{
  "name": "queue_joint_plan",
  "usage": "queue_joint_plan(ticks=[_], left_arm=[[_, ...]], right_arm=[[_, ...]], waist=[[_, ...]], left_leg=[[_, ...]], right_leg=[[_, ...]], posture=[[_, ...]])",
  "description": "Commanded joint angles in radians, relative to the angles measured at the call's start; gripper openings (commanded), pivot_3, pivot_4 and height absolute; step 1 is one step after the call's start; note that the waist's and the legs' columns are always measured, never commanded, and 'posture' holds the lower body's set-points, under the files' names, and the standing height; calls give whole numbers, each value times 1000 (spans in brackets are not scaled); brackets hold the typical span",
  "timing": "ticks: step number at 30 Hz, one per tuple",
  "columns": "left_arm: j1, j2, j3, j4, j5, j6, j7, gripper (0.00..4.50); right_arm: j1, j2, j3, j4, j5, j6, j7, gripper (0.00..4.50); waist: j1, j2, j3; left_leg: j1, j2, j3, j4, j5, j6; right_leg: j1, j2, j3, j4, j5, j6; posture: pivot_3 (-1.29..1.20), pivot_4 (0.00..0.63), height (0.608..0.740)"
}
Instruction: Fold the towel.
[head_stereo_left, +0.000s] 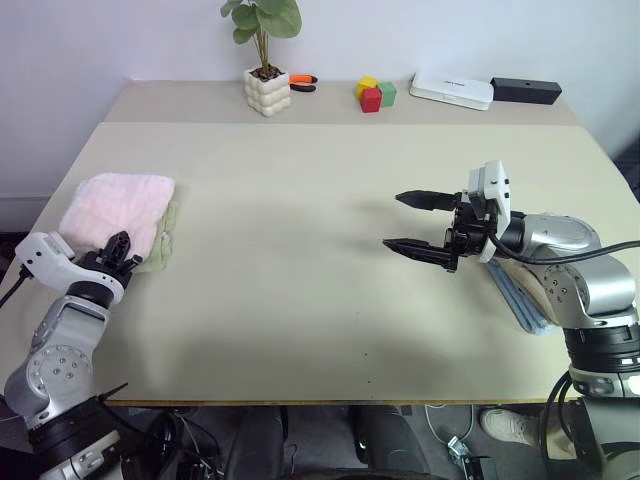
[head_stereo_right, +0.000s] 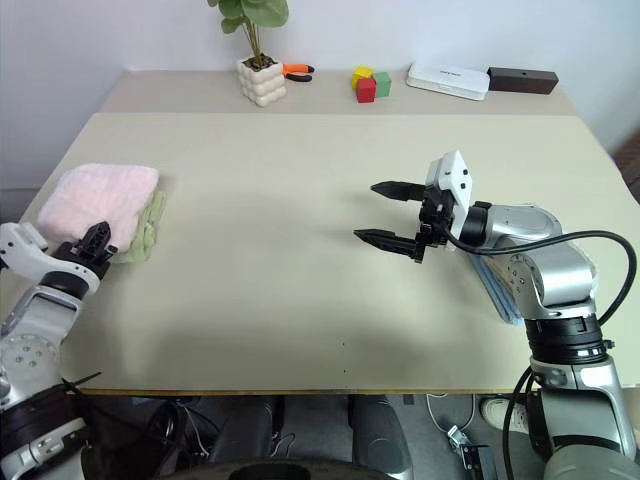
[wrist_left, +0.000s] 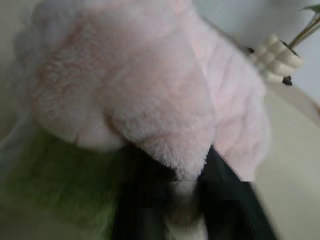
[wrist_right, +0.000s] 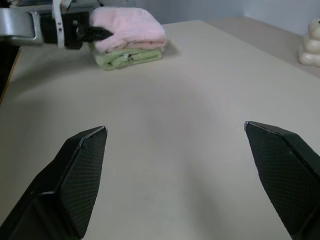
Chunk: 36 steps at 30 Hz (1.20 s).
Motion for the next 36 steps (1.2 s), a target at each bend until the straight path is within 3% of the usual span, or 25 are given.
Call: queue_joint_plan(ticks=[1, 4, 5, 11, 15, 22, 24, 26, 28, 36], left_arm=[[3, 6, 23, -69, -48, -10, 27, 2597], [12, 19, 47, -88, -103, 1, 37, 4141], [22, 22, 51, -101, -120, 8, 40, 4474], [94, 6, 57, -184, -254, 36, 106, 4474], [201, -16, 32, -305, -416, 73, 155, 4474], [372, 53, -103, -499, -602, 103, 57, 4474], [318, 109, -183, -524, -485, 81, 12, 4474], [183, 252, -330, -462, -185, -29, -138, 4474], [78, 333, -457, -381, 13, -121, -243, 4474], [-329, 285, -657, 212, 340, -475, -573, 4474]], right_arm=[[-25, -13, -29, -14, 3, -15, 7, 4500], [-18, -2, -25, -20, 6, -13, 2, 4500], [-13, 2, -24, -24, 8, -12, 1, 4500], [-2, 14, -20, -12, 3, -23, 1, 4500], [-4, 28, -12, 16, -10, -42, 7, 4500], [-12, 35, -33, 38, 2, -36, 7, 4500], [-3, 26, -49, 35, 10, -28, 5, 4500], [9, 27, -79, 27, 20, -19, -23, 4500], [18, 17, -115, 46, 27, -30, -27, 4500], [59, -13, -170, -39, 25, 9, -118, 4500]], waist=[[-2, 0, 0], [-5, 0, 0], [-7, 0, 0], [-6, 0, 0], [-7, 0, 0], [-4, 0, 0], [1, 0, 0], [7, 0, 0], [3, 1, 0], [-10, 3, -1]], left_leg=[[0, 0, 0, 0, 0, 0], [0, 0, 0, 0, 0, 0], [0, 0, 0, 0, 0, 0], [0, 0, 0, 0, 0, 0], [0, 0, 0, 0, 0, 0], [1, 0, 0, 0, 0, 0], [1, 0, 1, 0, 0, 0], [1, 0, 1, 0, 0, 0], [0, 0, 0, 0, 1, -1], [0, 1, 2, -3, 0, 0]], right_leg=[[0, 0, 0, 0, 0, 0], [0, 0, 0, 0, 0, 0], [0, 0, 0, 0, 0, 0], [0, 0, 0, 0, 0, 0], [0, 0, 1, 0, 0, 0], [0, 0, 1, 0, -2, -4], [0, 0, 1, 0, -2, -4], [0, 0, 1, -1, -2, -5], [0, 2, 1, -2, -2, -8], [-1, 3, 3, -6, 0, -3]], posture=[[0, 150, 740], [0, 150, 740], [0, 150, 740], [0, 150, 740], [0, 150, 740], [0, 150, 740], [0, 150, 740], [0, 150, 740], [0, 150, 740], [0, 150, 740]])
